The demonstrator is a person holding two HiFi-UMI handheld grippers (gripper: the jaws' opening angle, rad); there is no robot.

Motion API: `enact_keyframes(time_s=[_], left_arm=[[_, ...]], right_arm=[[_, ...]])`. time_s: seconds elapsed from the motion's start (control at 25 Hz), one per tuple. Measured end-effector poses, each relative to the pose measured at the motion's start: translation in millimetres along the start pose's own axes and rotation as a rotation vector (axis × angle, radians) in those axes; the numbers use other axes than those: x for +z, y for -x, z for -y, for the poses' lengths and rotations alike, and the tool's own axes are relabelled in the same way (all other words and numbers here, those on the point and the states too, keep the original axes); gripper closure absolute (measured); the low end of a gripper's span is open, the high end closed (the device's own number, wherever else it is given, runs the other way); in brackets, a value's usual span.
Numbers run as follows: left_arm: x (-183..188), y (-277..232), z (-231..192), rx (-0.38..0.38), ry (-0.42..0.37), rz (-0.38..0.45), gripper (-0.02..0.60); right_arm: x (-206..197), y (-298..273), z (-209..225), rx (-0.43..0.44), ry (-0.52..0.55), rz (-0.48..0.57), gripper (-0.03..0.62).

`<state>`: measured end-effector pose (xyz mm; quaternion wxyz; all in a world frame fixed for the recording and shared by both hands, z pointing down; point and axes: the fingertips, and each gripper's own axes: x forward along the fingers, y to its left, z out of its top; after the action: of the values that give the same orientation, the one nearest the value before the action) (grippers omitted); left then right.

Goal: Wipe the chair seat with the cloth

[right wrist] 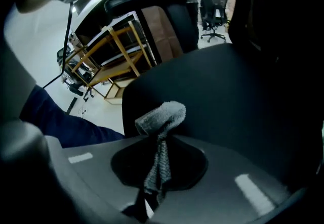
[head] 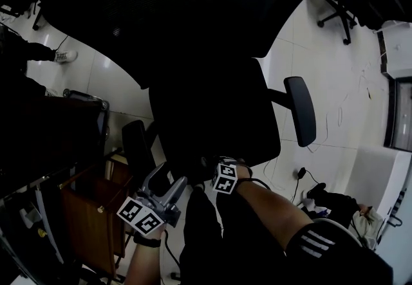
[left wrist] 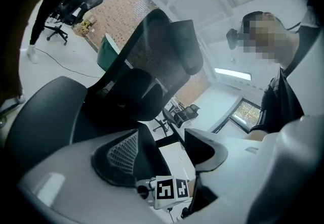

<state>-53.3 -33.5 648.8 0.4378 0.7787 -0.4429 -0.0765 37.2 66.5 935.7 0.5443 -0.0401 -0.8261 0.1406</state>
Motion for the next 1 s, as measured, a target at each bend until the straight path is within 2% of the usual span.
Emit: enact_keyframes(time_s=[0.28, 0.52, 0.68, 0.76, 0.92, 1.0], left_arm=[[-3, -33, 21, -0.044, -0.009, -0.034, 0.270], [-1, -51, 40, -0.058, -0.022, -0.051, 0.272], [1, -54, 46, -0.052, -0.029, -0.045, 0.272], [2, -51, 50, -0.043, -0.028, -0.042, 0.272], [17, -40, 67, -0.020, -0.052, -0.052, 0.272], [30, -34, 79, -0.016, -0.069, -0.039, 0.271]], right_arm=[[-139, 78, 69, -0.141, -0.143, -0.140, 0.567], [-190, 128, 98, -0.221, -0.257, -0.170, 0.566], [-188, 134, 102, -0.230, -0.301, -0.153, 0.566], [-177, 139, 100, -0.225, -0.340, -0.107, 0.566], [-123, 166, 86, -0.164, -0.477, 0.092, 0.566], [-80, 195, 81, -0.139, -0.480, 0.231, 0.566]])
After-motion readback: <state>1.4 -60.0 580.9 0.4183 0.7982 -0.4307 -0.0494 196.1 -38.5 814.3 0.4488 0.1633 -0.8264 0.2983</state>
